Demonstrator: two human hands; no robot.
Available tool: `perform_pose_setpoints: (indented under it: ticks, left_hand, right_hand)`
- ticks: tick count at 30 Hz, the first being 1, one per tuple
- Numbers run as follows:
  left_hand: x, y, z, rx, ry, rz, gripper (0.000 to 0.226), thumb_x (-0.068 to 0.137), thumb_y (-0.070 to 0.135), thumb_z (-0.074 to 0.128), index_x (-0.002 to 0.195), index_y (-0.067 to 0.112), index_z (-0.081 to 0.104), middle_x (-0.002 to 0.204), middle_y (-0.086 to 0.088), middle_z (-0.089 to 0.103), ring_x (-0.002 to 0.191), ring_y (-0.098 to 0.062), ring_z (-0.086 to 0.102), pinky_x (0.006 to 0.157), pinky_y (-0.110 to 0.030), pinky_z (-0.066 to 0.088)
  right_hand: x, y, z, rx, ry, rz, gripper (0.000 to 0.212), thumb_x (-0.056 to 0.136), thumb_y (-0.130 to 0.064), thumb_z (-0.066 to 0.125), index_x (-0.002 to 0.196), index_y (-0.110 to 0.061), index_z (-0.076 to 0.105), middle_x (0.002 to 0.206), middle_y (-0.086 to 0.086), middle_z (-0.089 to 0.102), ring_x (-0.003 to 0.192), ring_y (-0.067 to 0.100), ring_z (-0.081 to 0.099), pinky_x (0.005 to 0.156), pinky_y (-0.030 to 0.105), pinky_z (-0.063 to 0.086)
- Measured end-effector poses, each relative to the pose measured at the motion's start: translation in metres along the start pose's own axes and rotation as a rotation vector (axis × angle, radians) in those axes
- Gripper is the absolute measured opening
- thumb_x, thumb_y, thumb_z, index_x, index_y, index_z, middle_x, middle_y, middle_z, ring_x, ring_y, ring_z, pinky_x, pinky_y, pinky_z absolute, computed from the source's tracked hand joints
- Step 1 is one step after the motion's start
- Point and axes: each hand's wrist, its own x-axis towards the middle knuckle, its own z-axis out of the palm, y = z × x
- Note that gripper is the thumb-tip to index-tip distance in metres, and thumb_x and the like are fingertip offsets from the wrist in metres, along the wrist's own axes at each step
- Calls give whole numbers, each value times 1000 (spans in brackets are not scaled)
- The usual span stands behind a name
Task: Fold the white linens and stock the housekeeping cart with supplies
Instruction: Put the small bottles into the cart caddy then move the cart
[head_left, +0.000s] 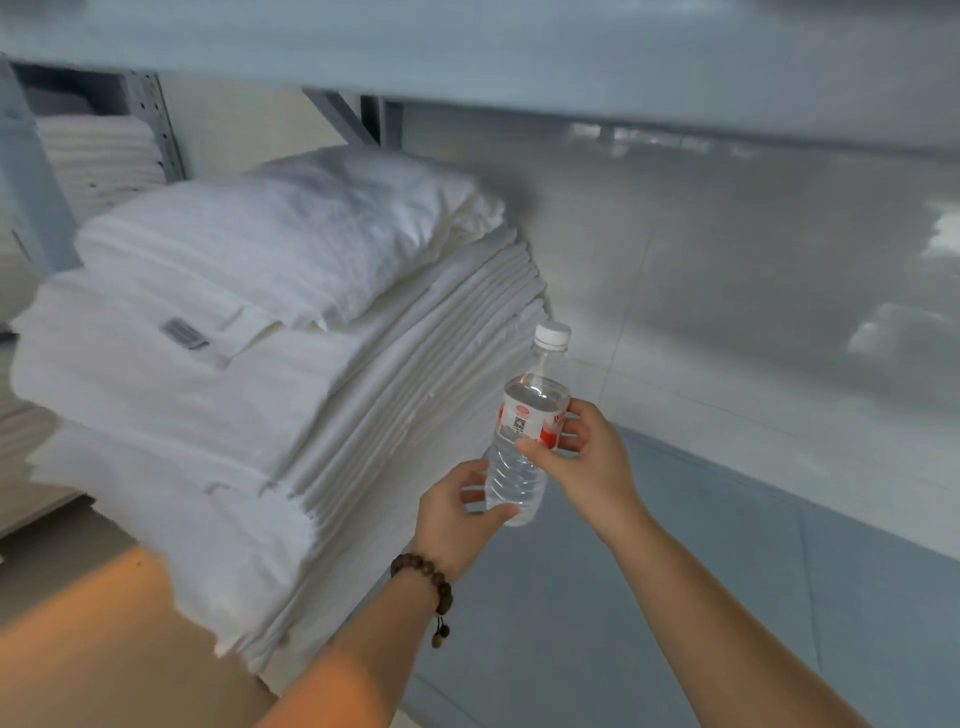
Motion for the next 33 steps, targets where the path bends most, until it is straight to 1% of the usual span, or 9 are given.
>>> perform_pose_setpoints:
  ticks: [6, 11, 13, 15, 19, 22, 24, 28, 33]
  left_hand:
    - [-59, 45, -28, 33, 0, -30, 44, 70, 19, 83, 109, 28, 65, 99, 16, 68, 89, 2, 64, 72, -10, 50]
    - [-108, 67, -47, 59, 90, -52, 43, 70, 21, 84, 99, 42, 60, 96, 18, 68, 89, 2, 64, 72, -13, 49]
    - [-130, 71, -53, 65, 141, -45, 42, 70, 22, 84, 101, 38, 62, 96, 17, 69, 89, 1, 65, 73, -13, 50]
    - [-154, 75, -58, 66, 188, -63, 44, 69, 23, 83, 107, 32, 64, 98, 16, 70, 90, 1, 65, 75, -15, 51]
    - [-202, 80, -70, 45, 310, -107, 45, 68, 19, 84, 108, 29, 64, 96, 16, 70, 85, 4, 65, 73, -14, 53]
    - [-237, 84, -84, 56, 410, -127, 48, 68, 19, 85, 101, 42, 60, 95, 21, 68, 84, 8, 63, 66, -9, 50]
    - [-258, 86, -98, 58, 487, -148, 50, 67, 18, 85, 106, 39, 61, 98, 18, 68, 86, 6, 64, 66, -10, 51]
    - [-302, 89, -129, 95, 626, -199, 55, 67, 17, 85, 118, 23, 64, 103, 10, 71, 92, -3, 67, 84, -28, 56]
    - [-355, 100, -175, 116, 842, -247, 50, 66, 14, 85, 111, 26, 67, 97, 12, 72, 88, -2, 67, 78, -26, 57]
  right_hand:
    - [-45, -51, -11, -28, -38, 28, 51, 66, -24, 86, 108, -30, 58, 96, -14, 68, 88, 1, 64, 83, 31, 54]
    - [-81, -81, -10, -1, -105, -4, 47, 65, -25, 86, 99, -37, 57, 90, -17, 68, 82, -8, 62, 73, 15, 49]
    - [-95, -89, -8, 25, -154, -24, 49, 65, -23, 87, 104, -31, 59, 91, -16, 68, 82, -8, 62, 70, 11, 48]
    - [-110, -97, -5, 44, -211, -44, 50, 65, -22, 87, 106, -26, 60, 92, -14, 69, 82, -6, 63, 73, 15, 50]
    - [-139, -109, 2, 92, -328, -84, 49, 63, -22, 87, 102, -31, 59, 90, -14, 70, 81, -3, 65, 76, 24, 54]
    - [-161, -119, 14, 118, -441, -101, 51, 63, -26, 87, 104, -32, 58, 93, -12, 70, 85, -1, 65, 80, 29, 55]
    - [-175, -130, 26, 129, -516, -132, 51, 63, -30, 86, 104, -34, 58, 94, -14, 69, 86, -4, 64, 79, 24, 53]
    - [-205, -157, 57, 168, -656, -196, 48, 64, -30, 86, 99, -40, 54, 87, -20, 67, 83, -13, 59, 66, 6, 45]
    - [-243, -201, 100, 225, -816, -307, 46, 64, -31, 86, 93, -43, 52, 87, -20, 65, 81, -14, 58, 64, 5, 44]
